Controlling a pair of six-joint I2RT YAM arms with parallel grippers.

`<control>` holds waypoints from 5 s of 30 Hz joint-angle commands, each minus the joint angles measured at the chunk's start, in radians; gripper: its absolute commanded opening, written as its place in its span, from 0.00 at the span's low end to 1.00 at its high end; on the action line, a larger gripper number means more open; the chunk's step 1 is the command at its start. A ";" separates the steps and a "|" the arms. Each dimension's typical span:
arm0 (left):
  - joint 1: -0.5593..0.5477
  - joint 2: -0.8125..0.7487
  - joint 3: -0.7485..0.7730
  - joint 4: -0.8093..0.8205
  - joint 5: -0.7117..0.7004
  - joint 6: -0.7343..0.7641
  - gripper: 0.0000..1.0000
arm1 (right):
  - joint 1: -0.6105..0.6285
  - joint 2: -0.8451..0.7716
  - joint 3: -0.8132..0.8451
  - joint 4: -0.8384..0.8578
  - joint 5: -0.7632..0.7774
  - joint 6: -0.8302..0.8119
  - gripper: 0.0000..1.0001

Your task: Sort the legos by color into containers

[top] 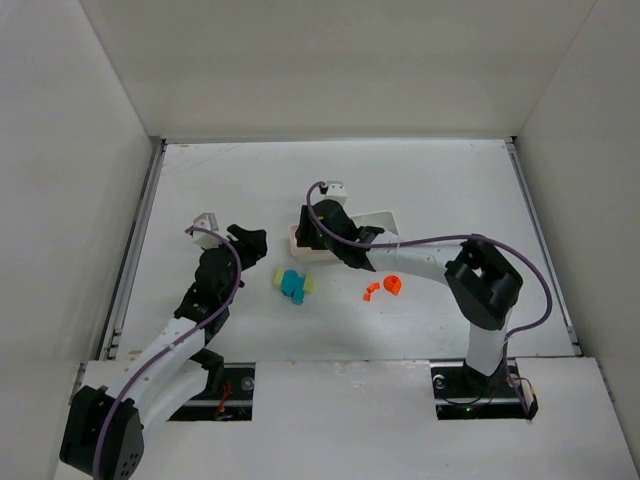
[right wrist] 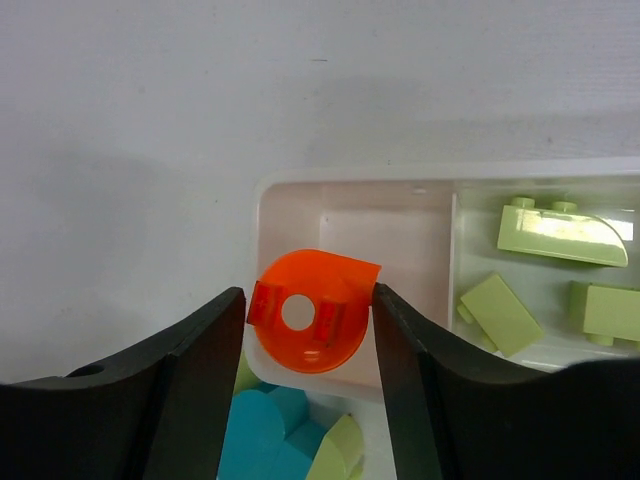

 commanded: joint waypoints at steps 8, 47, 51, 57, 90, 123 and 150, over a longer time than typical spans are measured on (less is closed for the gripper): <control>-0.151 0.041 0.022 0.098 -0.015 0.067 0.50 | -0.029 -0.128 -0.025 0.070 -0.006 -0.005 0.68; -0.764 0.977 0.625 -0.046 -0.140 0.444 0.39 | -0.453 -0.868 -0.846 0.208 -0.006 0.044 0.57; -0.756 0.995 0.623 -0.016 -0.114 0.449 0.36 | -0.448 -0.849 -0.849 0.231 -0.020 0.045 0.57; -0.748 1.017 0.626 -0.006 -0.065 0.449 0.30 | -0.448 -0.817 -0.840 0.237 -0.025 0.045 0.57; -0.400 0.622 0.479 -0.060 -0.173 0.404 0.15 | -0.411 -0.783 -0.834 0.265 -0.032 0.042 0.57; -0.527 0.508 0.379 -0.034 -0.243 0.378 0.41 | -0.150 -0.486 -0.679 -0.057 0.211 0.114 0.48; -0.532 0.206 0.204 -0.028 -0.332 0.306 0.48 | -0.052 -0.564 -0.466 -0.123 0.215 0.053 0.22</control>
